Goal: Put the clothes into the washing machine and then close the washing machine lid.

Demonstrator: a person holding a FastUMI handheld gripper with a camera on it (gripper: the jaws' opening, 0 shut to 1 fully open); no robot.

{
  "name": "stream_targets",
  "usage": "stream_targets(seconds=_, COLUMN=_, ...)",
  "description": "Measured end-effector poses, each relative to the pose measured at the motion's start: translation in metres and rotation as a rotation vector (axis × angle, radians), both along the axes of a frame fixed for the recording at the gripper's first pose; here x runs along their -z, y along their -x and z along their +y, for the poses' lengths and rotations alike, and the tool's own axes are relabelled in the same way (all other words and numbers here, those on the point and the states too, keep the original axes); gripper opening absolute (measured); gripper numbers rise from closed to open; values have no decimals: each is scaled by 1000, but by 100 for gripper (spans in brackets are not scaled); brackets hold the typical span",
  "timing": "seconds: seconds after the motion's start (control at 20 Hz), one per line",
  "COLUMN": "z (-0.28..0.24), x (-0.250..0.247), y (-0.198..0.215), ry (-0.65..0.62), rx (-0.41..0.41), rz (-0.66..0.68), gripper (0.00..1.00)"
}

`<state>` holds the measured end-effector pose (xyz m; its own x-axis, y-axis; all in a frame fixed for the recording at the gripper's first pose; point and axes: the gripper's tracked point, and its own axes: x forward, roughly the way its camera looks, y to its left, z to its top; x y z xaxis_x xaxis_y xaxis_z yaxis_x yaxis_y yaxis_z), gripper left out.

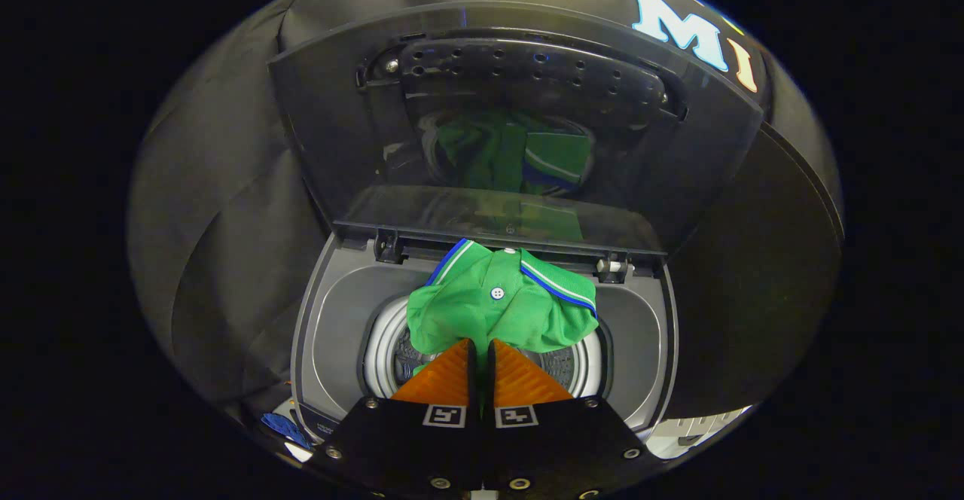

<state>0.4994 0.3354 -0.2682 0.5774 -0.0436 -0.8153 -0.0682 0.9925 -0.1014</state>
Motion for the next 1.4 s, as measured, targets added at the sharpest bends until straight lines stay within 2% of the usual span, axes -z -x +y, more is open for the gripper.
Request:
stream_targets(seconds=0.1, z=3, x=7, y=4, ry=-38, rx=9, rz=33, gripper=4)
stream_targets(seconds=0.25, z=5, x=8, y=0, ry=-58, rx=-6, rz=17, gripper=98)
stream_targets(seconds=0.45, z=5, x=-17, y=-6, ry=-53, rx=-6, rz=-33, gripper=97)
stream_targets(seconds=0.75, z=-7, x=-100, y=-30, ry=-79, rx=54, rz=-176, gripper=97)
stream_targets(seconds=1.0, z=-20, x=-178, y=-51, ry=-57, rx=70, rz=-306, gripper=97)
stream_targets(seconds=1.25, z=-35, x=-239, y=-90, ry=-30, rx=92, rz=-422, gripper=97)
stream_targets(seconds=1.4, z=-40, x=-246, y=-121, ry=-32, rx=97, rz=-424, gripper=97)
